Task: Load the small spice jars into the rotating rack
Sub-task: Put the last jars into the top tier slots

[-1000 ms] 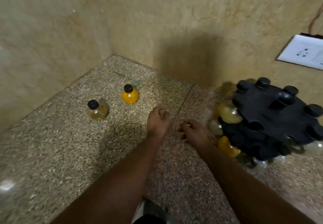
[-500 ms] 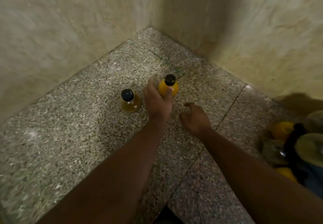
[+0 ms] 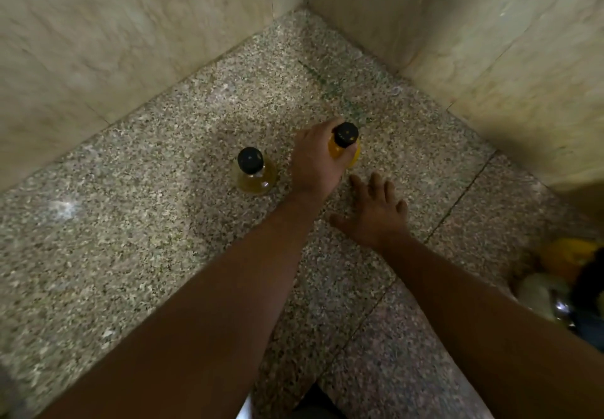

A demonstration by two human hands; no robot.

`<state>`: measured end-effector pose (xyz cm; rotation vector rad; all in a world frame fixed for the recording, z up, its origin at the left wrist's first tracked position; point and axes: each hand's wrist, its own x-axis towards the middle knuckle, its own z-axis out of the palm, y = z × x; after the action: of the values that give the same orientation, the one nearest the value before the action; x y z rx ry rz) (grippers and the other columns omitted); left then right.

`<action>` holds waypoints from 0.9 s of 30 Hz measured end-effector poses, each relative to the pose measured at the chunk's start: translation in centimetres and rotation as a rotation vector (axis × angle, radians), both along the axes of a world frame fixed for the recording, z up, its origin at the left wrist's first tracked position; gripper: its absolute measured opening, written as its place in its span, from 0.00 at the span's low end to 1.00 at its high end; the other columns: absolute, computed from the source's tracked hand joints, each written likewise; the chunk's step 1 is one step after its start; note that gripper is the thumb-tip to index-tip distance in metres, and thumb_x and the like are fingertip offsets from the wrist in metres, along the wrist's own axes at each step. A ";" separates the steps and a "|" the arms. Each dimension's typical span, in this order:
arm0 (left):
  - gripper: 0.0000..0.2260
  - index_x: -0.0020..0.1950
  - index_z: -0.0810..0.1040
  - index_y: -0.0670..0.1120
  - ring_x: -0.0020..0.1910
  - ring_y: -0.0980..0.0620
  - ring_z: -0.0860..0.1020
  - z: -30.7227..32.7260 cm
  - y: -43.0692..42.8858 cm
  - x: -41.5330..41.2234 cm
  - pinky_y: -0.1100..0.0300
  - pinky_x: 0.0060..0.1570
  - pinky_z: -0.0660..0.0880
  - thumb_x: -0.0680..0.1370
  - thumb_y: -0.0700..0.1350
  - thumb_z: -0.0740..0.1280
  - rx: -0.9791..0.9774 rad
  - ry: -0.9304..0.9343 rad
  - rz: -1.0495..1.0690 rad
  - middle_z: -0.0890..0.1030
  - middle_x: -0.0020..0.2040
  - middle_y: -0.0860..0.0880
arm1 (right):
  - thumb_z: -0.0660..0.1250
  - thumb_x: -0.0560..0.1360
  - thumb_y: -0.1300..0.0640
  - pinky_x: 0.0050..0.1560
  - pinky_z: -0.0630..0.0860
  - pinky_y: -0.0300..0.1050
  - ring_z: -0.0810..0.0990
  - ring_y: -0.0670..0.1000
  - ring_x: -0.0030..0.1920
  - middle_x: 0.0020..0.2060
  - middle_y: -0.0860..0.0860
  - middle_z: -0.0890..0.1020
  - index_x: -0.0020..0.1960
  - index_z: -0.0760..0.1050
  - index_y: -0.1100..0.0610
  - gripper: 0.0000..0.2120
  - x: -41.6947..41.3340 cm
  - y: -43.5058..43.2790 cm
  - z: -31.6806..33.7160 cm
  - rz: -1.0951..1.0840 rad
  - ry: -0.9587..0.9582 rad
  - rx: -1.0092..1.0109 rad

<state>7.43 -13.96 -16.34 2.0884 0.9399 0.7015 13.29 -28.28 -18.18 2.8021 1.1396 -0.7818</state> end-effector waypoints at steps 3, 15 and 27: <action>0.24 0.67 0.77 0.48 0.62 0.45 0.74 1.0 -0.6 0.0 0.48 0.59 0.75 0.74 0.55 0.74 -0.001 0.002 -0.005 0.81 0.61 0.49 | 0.59 0.70 0.23 0.76 0.49 0.69 0.44 0.61 0.81 0.82 0.54 0.44 0.81 0.43 0.42 0.49 0.2 -0.8 0.9 -0.008 0.013 0.057; 0.23 0.65 0.78 0.49 0.60 0.47 0.74 6.7 -11.1 -0.8 0.50 0.56 0.75 0.73 0.55 0.74 0.100 -0.042 -0.148 0.81 0.59 0.49 | 0.68 0.76 0.41 0.67 0.70 0.51 0.70 0.56 0.72 0.74 0.54 0.71 0.77 0.65 0.51 0.33 -1.2 -11.2 6.2 -0.356 0.032 0.560; 0.23 0.61 0.81 0.50 0.58 0.49 0.76 9.0 -28.1 -1.9 0.50 0.54 0.78 0.70 0.60 0.74 0.102 -0.007 -0.427 0.82 0.56 0.50 | 0.65 0.79 0.47 0.50 0.72 0.44 0.78 0.49 0.50 0.48 0.46 0.80 0.63 0.79 0.52 0.15 -5.0 -28.9 9.9 -0.919 -0.032 0.920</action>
<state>5.48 -42.10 -7.36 2.2723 0.4341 0.5379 8.34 -57.15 -8.28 4.1366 0.0654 -0.1576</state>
